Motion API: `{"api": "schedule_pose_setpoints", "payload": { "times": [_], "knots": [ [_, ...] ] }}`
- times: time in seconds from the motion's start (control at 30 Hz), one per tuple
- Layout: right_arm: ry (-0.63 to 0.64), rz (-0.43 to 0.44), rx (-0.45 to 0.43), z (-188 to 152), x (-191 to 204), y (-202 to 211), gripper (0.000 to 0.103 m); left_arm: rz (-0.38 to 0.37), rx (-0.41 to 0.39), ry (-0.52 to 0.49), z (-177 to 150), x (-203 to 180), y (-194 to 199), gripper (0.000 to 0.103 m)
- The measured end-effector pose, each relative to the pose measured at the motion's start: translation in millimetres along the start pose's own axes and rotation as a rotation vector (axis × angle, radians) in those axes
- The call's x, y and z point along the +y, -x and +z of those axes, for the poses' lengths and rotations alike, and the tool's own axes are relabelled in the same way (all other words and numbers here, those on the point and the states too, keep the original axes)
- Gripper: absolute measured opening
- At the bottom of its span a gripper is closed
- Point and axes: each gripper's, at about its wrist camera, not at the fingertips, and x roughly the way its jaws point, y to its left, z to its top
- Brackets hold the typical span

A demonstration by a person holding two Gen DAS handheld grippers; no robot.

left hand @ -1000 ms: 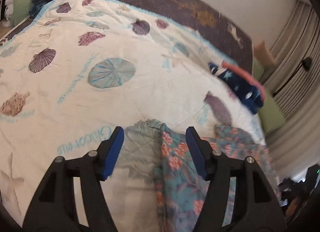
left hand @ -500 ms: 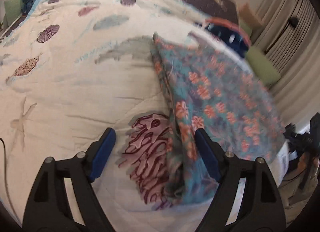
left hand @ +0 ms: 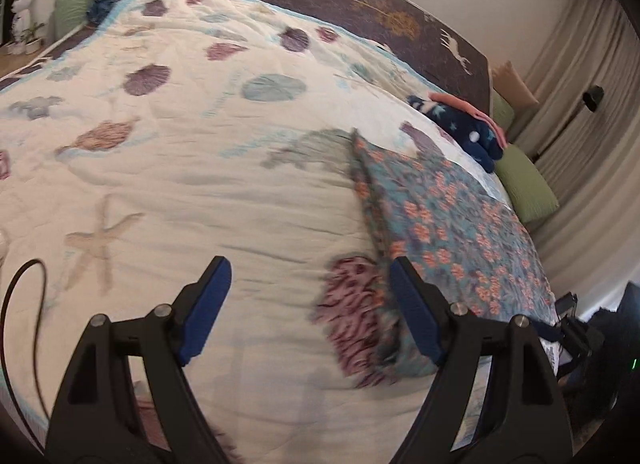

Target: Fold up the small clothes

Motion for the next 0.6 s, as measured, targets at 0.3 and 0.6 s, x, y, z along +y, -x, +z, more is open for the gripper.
{"api": "schedule_pose_setpoints", "payload": {
  "times": [0.3,0.6],
  "knots": [
    [0.207,0.015,-0.017,19.2,85.2,-41.1,0.057,-0.010,0.002,0.034,-13.2,34.1,13.6,0.081],
    [0.204,-0.074,-0.015,34.1,106.1,-71.3,0.057,-0.028,0.008,0.074,-11.9,55.1,13.5,0.081]
  ]
}}
